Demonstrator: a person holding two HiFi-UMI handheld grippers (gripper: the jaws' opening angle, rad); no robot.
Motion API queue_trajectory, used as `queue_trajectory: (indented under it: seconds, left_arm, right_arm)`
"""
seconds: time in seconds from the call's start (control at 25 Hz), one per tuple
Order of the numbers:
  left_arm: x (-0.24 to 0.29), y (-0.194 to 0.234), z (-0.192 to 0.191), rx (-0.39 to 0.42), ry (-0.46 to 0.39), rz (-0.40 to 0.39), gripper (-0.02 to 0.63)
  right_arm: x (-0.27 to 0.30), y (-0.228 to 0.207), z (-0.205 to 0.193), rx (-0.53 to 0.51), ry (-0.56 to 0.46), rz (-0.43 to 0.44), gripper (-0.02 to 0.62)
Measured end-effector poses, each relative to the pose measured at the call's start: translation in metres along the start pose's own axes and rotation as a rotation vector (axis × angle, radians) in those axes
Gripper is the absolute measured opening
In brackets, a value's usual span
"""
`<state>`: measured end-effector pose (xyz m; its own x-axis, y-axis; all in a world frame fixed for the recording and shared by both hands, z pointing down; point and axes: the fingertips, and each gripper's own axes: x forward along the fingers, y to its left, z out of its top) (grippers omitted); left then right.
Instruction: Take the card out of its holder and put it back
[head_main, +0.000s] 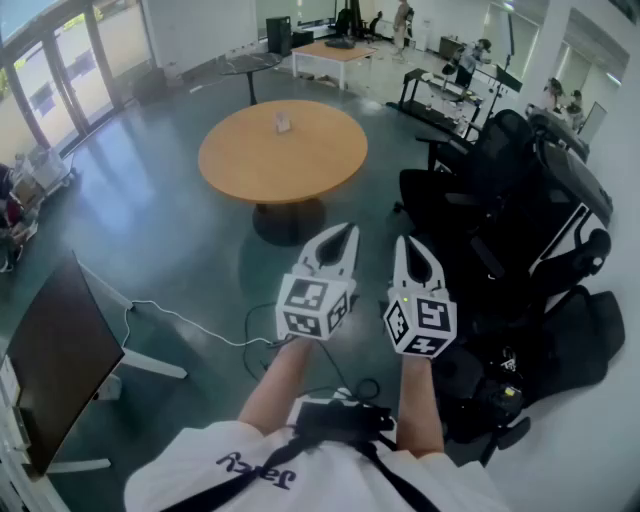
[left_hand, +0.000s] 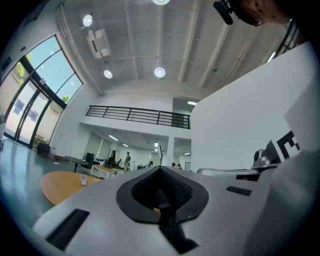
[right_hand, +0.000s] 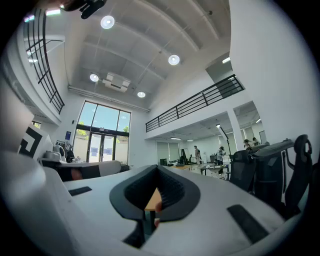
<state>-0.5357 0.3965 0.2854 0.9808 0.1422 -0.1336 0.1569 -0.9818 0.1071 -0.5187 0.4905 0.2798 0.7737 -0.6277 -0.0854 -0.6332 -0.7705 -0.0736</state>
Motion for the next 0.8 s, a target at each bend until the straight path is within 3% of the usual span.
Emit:
queue_trajectory:
  seconds: [0.44, 0.8]
  left_arm:
    - [0.071, -0.05, -0.009, -0.006, 0.0, -0.089, 0.008]
    - [0.112, -0.088, -0.044, -0.017, 0.061, -0.149, 0.008]
  right_arm:
    - [0.005, -0.071, 0.012, -0.023, -0.025, -0.055, 0.02]
    - [-0.01, -0.138, -0.005, 0.089, -0.025, -0.139, 0.02]
